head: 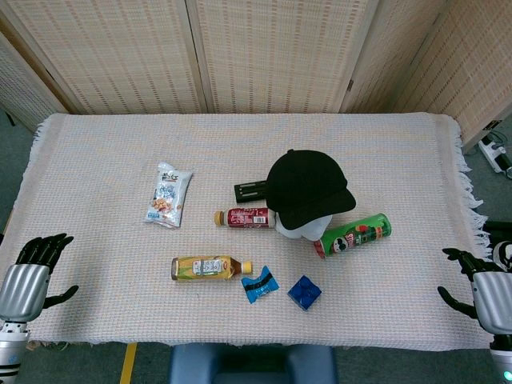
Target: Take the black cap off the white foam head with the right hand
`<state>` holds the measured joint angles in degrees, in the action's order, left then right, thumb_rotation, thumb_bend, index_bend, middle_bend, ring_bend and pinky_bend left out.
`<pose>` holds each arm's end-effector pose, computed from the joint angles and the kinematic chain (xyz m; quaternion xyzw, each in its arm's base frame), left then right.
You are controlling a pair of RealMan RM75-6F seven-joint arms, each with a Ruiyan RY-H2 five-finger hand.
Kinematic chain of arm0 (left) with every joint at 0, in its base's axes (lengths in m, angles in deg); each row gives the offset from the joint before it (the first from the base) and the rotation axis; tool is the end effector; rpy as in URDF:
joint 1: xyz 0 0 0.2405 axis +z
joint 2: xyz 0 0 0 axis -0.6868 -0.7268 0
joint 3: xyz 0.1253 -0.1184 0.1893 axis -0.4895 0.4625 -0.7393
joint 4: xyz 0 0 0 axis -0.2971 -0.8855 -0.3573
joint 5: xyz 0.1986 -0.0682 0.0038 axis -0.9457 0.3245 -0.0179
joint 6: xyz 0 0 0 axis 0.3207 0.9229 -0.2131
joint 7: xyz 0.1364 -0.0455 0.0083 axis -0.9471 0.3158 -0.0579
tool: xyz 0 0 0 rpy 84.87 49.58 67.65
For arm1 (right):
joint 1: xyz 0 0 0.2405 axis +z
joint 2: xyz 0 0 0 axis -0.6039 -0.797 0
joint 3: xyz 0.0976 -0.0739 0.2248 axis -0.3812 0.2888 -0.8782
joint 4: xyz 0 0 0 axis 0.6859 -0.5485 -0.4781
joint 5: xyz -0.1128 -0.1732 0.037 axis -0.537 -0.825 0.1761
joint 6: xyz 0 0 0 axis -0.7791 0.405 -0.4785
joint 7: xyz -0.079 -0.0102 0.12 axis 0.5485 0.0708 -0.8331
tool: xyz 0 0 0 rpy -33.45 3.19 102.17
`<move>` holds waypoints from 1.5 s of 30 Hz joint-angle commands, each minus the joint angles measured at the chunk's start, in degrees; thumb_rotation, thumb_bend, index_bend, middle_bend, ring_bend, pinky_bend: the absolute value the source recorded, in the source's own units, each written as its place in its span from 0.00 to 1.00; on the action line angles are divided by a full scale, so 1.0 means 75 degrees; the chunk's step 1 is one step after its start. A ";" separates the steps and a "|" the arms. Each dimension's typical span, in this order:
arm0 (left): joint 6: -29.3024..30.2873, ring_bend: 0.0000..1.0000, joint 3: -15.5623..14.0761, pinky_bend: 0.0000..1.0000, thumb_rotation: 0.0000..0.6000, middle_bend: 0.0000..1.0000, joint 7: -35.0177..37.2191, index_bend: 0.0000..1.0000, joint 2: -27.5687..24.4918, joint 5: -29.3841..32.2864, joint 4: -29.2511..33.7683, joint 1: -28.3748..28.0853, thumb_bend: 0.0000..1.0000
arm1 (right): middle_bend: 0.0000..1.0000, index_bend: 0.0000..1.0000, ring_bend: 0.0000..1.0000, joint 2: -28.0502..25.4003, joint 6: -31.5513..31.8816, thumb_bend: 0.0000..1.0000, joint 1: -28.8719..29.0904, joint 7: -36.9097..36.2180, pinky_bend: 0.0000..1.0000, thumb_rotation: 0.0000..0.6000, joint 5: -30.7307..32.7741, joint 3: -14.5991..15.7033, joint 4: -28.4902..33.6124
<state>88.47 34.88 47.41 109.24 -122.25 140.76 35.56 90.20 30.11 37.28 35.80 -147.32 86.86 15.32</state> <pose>-0.2987 0.1968 0.1472 -0.6308 -0.3270 -0.3922 0.5843 -0.3095 -0.1512 0.1754 0.5826 -0.3776 0.3944 0.6020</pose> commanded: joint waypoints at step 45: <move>0.0061 0.18 -0.0043 0.17 1.00 0.19 0.0077 0.20 -0.0374 -0.0013 0.0365 0.0059 0.11 | 0.35 0.27 0.83 -0.0466 -0.2368 0.15 0.3228 0.0517 0.87 1.00 0.0082 -0.1899 0.1788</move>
<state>88.94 34.57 47.97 106.42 -122.34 143.52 36.00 86.05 13.68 60.44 38.82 -147.48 72.90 28.28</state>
